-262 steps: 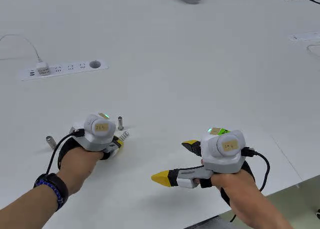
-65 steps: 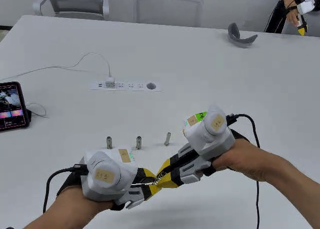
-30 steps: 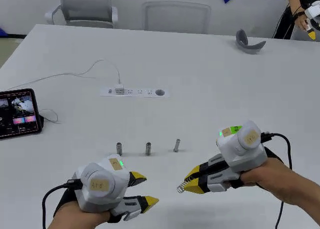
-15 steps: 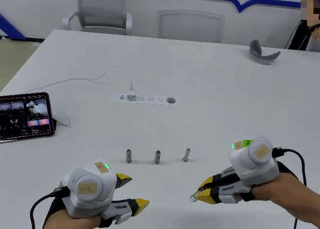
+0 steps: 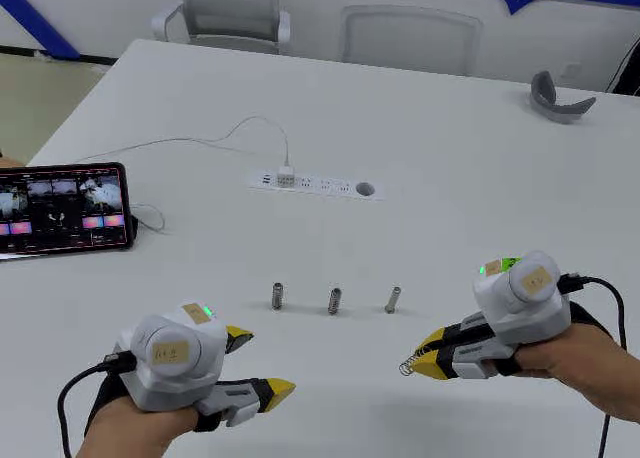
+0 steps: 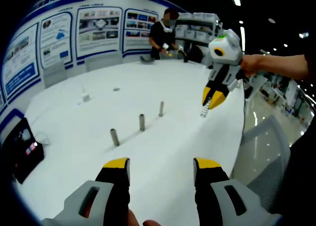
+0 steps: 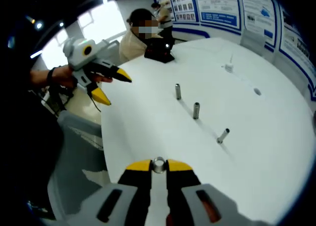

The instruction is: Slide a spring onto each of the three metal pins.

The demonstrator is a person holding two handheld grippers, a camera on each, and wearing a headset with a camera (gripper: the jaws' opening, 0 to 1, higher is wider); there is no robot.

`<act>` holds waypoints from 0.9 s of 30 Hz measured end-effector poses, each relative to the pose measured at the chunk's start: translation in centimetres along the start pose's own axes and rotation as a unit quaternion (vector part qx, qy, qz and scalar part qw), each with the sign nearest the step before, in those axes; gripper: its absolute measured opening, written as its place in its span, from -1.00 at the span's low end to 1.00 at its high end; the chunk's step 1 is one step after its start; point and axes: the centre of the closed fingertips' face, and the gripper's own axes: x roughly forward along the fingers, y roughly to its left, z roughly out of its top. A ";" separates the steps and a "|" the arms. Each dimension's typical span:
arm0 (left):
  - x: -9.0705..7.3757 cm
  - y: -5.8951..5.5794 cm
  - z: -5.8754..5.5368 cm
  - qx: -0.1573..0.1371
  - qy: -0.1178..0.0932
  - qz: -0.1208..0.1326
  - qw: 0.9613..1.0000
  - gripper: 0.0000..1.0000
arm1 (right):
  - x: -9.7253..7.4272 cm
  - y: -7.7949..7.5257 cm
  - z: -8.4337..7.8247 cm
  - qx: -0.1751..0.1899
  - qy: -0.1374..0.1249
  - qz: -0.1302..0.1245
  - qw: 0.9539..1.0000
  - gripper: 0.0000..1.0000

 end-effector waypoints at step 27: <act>-0.9 2.9 -0.5 -0.043 -0.008 0.039 0.998 0.36 | 1.7 -7.3 1.5 0.002 0.018 -0.048 0.999 -0.76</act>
